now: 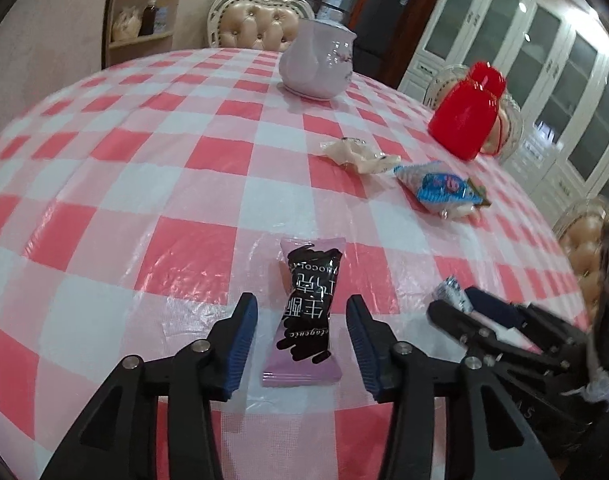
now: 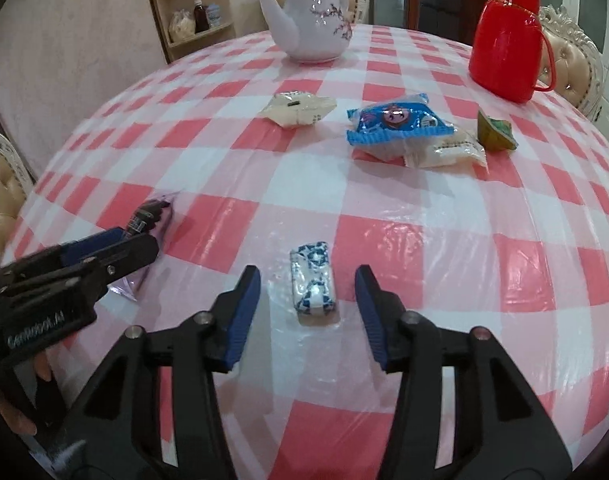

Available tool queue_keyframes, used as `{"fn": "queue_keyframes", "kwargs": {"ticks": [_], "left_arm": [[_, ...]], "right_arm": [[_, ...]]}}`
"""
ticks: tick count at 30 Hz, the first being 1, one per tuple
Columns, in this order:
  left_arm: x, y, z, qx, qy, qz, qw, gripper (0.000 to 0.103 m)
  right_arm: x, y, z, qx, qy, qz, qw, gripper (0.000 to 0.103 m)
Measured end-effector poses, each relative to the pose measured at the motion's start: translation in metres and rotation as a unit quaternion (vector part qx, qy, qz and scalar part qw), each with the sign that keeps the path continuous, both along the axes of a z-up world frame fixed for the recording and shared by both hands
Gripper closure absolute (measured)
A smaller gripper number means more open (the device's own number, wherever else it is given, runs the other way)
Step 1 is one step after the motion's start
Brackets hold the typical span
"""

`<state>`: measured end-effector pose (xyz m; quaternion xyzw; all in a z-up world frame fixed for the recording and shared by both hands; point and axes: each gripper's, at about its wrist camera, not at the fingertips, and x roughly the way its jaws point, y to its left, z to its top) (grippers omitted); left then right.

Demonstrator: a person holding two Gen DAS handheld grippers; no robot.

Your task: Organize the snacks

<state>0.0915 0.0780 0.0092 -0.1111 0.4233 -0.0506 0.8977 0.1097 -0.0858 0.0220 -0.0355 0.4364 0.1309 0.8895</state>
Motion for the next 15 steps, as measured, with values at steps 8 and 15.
{"fn": "queue_keyframes", "kwargs": {"ticks": [8, 15], "left_arm": [[-0.003, -0.006, 0.001, 0.017, -0.004, -0.032, 0.9993, 0.080], [-0.016, 0.006, 0.025, 0.003, -0.057, -0.011, 0.9983, 0.080]], "right_arm": [[-0.029, -0.009, 0.017, 0.033, -0.030, -0.004, 0.999, 0.080], [-0.066, -0.013, 0.030, 0.086, -0.055, -0.007, 0.995, 0.080]]}}
